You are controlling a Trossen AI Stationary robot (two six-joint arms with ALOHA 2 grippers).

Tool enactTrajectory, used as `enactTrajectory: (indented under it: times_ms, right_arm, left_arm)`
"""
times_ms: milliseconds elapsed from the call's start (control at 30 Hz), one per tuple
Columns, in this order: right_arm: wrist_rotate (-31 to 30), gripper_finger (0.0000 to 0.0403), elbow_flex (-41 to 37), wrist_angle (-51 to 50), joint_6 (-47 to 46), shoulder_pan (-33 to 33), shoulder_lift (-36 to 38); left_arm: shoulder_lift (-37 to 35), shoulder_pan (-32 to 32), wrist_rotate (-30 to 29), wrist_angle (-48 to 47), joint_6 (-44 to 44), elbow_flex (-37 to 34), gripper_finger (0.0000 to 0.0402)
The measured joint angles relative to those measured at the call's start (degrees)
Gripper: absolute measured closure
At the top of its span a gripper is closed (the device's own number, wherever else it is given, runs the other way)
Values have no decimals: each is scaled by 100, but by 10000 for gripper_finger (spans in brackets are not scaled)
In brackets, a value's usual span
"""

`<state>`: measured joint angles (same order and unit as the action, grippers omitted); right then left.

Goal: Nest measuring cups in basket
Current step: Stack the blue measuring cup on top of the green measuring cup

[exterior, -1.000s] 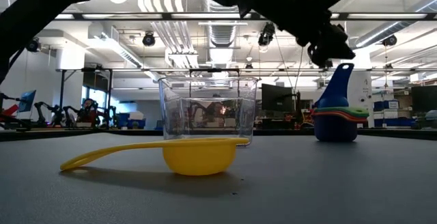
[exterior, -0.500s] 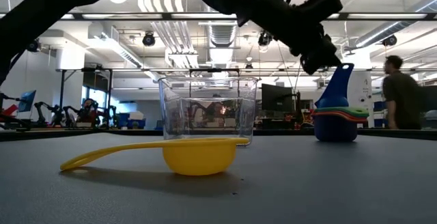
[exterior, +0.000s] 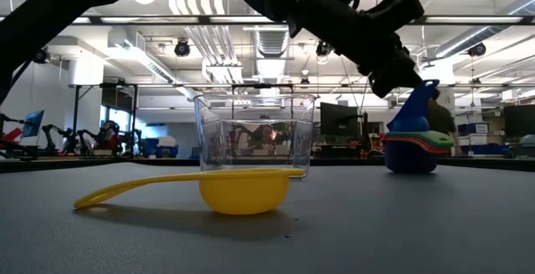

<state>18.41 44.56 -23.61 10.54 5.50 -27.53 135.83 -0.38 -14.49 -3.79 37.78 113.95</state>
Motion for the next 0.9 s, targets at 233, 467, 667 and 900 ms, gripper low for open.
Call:
enactTrajectory:
  times_ms: [233, 467, 667, 900]
  right_arm:
    - [0, 394, 0, 10, 0, 0, 0]
    - [0, 394, 0, 12, -2, 0, 0]
    - [-1, 394, 0, 10, -47, 0, 0]
    - [-2, 394, 0, -12, -48, 0, 0]
  left_arm:
    - [1, -2, -2, -83, 84, -53, 401]
    - [2, 44, -312, -33, 46, 199, 402]
    - [-77, 42, -298, -229, 0, 260, 381]
    - [-347, 54, 308, -880, -42, 266, 308]
